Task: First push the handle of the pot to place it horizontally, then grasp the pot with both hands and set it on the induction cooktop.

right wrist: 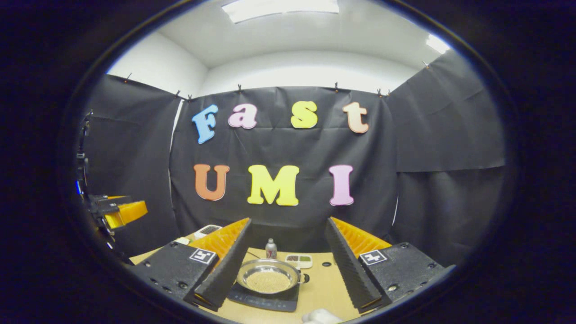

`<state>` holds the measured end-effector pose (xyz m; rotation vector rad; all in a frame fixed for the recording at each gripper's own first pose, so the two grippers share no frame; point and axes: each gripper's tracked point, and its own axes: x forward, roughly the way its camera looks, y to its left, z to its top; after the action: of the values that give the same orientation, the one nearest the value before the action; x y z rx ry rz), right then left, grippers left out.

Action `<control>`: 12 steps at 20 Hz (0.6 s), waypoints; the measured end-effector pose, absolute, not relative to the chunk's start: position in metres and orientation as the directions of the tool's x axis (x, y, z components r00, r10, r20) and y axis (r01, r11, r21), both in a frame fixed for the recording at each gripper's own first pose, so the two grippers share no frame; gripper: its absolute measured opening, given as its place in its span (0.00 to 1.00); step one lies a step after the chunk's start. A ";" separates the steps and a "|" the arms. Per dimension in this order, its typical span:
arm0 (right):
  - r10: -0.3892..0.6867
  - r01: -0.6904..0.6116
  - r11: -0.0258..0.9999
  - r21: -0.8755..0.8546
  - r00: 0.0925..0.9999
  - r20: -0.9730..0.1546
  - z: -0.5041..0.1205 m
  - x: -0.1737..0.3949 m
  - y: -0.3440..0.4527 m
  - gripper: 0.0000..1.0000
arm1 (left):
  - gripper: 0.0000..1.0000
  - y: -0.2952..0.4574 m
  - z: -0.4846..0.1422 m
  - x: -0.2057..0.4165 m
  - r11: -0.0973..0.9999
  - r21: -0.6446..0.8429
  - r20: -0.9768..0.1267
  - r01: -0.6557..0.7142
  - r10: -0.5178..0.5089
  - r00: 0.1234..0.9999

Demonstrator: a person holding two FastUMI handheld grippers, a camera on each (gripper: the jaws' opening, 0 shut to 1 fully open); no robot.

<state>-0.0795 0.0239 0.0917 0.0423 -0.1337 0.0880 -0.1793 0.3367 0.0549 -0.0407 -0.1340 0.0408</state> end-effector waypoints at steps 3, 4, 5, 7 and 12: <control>0.056 -0.059 0.998 0.030 0.992 0.115 0.074 -0.099 -0.006 1.00 | 0.95 0.324 0.047 -0.200 0.998 -0.040 0.136 -0.058 0.063 0.989; 0.048 -0.051 0.998 0.025 0.993 0.111 0.070 -0.104 -0.014 1.00 | 0.95 0.319 0.044 -0.207 0.997 -0.046 0.123 -0.057 0.062 0.990; 0.043 -0.045 0.999 0.024 0.993 0.111 0.069 -0.108 -0.020 1.00 | 0.95 0.310 0.042 -0.211 0.998 -0.051 0.120 -0.046 0.052 0.991; 0.038 -0.041 0.999 0.029 0.993 0.113 0.066 -0.114 -0.029 1.00 | 0.95 0.302 0.035 -0.217 0.997 -0.051 0.095 -0.050 0.055 0.994; 0.050 -0.054 0.998 0.037 0.993 0.105 0.060 -0.120 -0.037 1.00 | 0.95 0.283 0.034 -0.224 0.998 -0.035 0.077 -0.046 0.048 0.996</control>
<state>-0.1198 -0.0368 0.0604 0.0397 -0.1043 0.0525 -0.2242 0.2834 0.0340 -0.0330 -0.0779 0.0472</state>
